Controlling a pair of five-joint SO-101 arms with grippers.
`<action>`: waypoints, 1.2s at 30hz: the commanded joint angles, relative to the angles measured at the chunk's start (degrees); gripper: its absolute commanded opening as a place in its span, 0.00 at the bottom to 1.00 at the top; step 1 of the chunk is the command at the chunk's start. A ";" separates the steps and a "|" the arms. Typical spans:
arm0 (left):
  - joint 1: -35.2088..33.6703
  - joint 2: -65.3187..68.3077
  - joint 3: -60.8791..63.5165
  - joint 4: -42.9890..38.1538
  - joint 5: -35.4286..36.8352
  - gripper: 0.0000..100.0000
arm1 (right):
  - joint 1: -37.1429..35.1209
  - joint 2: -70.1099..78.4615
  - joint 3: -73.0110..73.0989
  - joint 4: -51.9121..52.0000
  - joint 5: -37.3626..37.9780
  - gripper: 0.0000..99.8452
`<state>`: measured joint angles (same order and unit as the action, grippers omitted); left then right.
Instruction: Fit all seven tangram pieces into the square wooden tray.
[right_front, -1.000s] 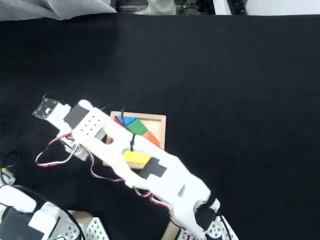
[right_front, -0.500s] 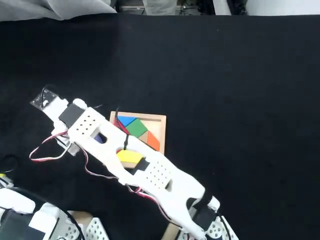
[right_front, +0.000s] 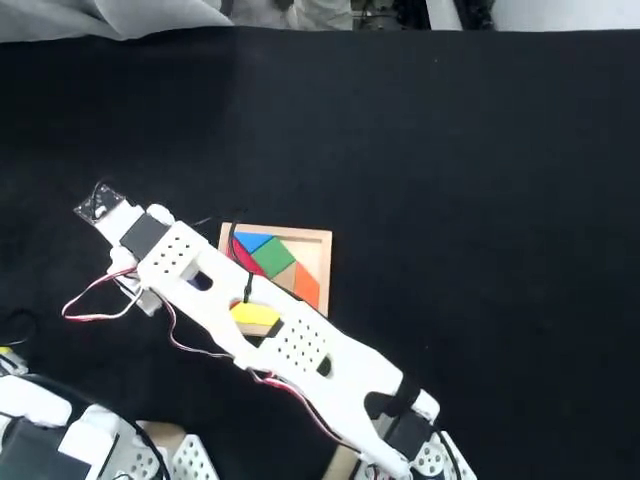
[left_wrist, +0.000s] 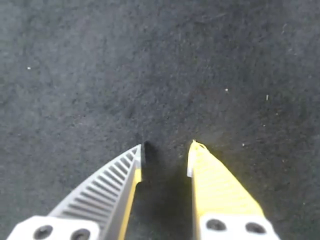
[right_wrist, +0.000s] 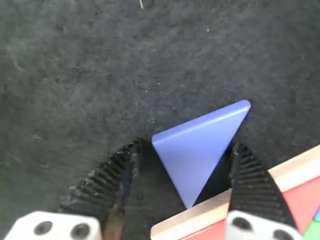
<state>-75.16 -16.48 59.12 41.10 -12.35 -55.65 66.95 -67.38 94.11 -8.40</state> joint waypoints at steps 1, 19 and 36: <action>-1.89 0.70 0.66 1.41 -0.79 0.15 | 2.99 0.13 -2.77 1.14 -0.53 0.25; -0.66 0.88 0.84 1.41 -0.88 0.15 | 1.14 -3.56 -12.97 6.95 -0.62 0.20; -0.66 0.88 0.84 1.41 -0.88 0.15 | 2.64 3.30 -13.05 6.33 -5.63 0.20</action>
<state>-75.16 -16.48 59.12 41.10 -12.35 -54.42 69.85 -78.02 98.95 -13.58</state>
